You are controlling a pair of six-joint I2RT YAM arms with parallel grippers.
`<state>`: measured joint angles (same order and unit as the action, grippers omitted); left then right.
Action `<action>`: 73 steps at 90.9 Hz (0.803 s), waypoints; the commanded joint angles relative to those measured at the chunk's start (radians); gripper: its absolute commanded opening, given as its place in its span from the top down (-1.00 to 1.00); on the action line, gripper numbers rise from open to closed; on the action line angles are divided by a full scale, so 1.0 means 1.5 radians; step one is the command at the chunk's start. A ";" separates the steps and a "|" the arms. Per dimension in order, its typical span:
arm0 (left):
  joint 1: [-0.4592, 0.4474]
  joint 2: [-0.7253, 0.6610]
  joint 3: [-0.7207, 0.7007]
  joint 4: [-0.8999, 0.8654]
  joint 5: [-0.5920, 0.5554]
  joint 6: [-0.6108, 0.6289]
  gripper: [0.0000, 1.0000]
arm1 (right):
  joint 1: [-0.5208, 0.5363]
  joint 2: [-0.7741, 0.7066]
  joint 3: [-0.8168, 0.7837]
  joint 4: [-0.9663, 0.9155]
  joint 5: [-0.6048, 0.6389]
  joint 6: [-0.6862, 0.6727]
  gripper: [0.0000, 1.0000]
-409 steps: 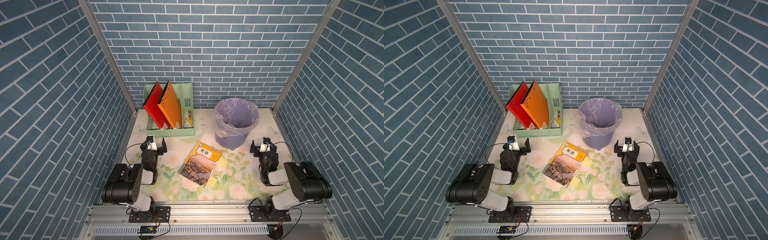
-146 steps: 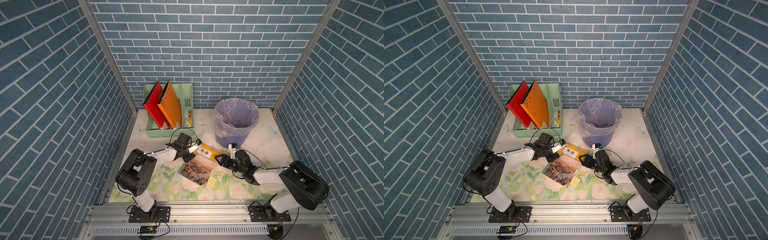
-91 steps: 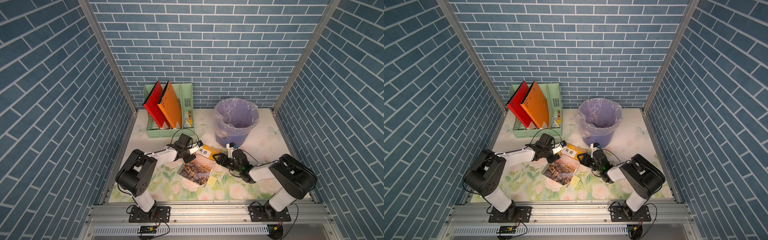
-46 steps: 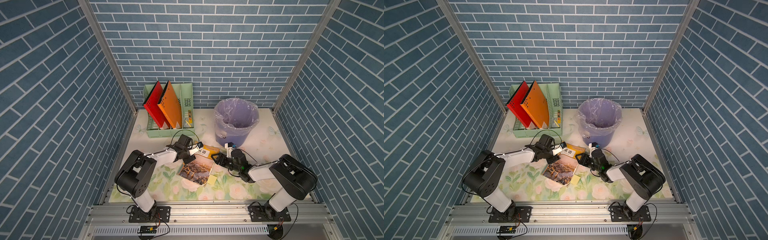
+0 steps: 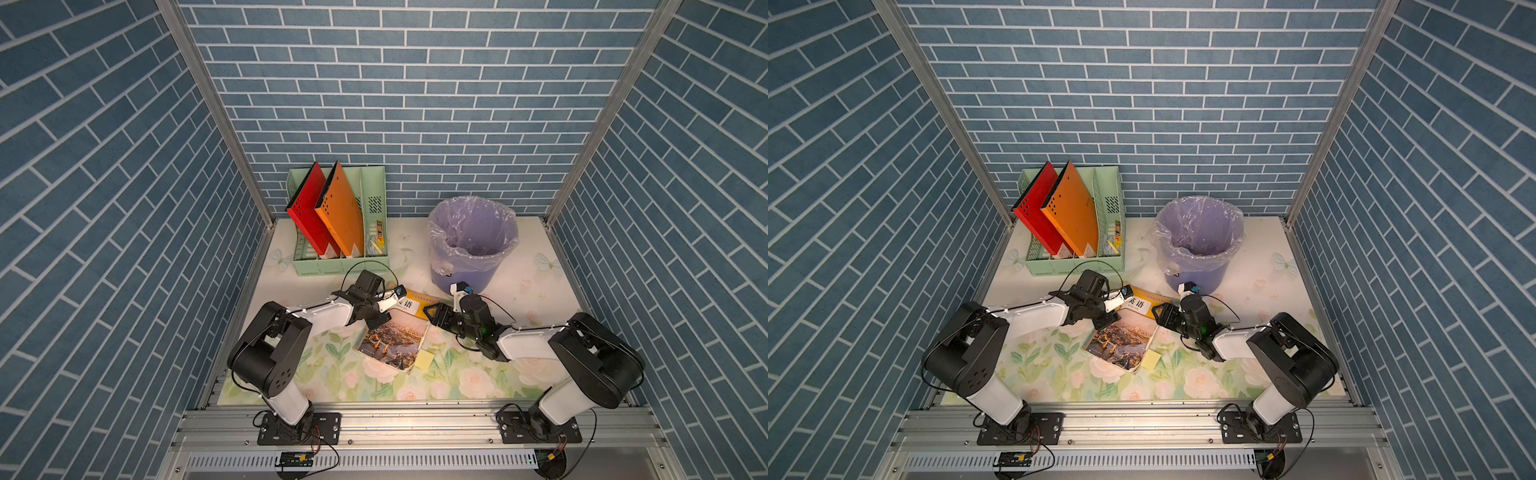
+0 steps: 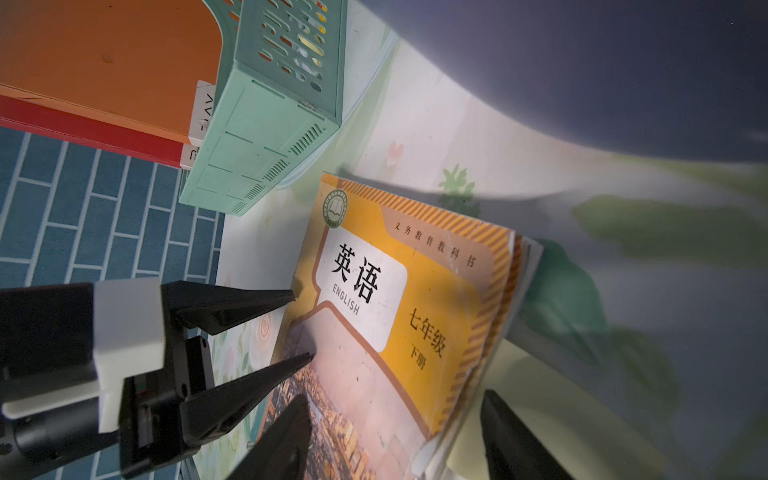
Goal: Peel off the used sticky note
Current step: Open the book at the center of the board.
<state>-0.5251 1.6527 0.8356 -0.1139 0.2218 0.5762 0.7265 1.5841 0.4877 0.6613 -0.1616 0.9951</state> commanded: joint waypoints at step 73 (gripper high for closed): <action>-0.014 -0.017 -0.012 -0.014 0.008 0.005 -0.07 | 0.005 0.076 -0.007 0.104 -0.023 0.041 -0.23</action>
<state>-0.5354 1.6432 0.8291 -0.1146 0.2218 0.5766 0.7277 1.6714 0.4969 0.7467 -0.1696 1.0080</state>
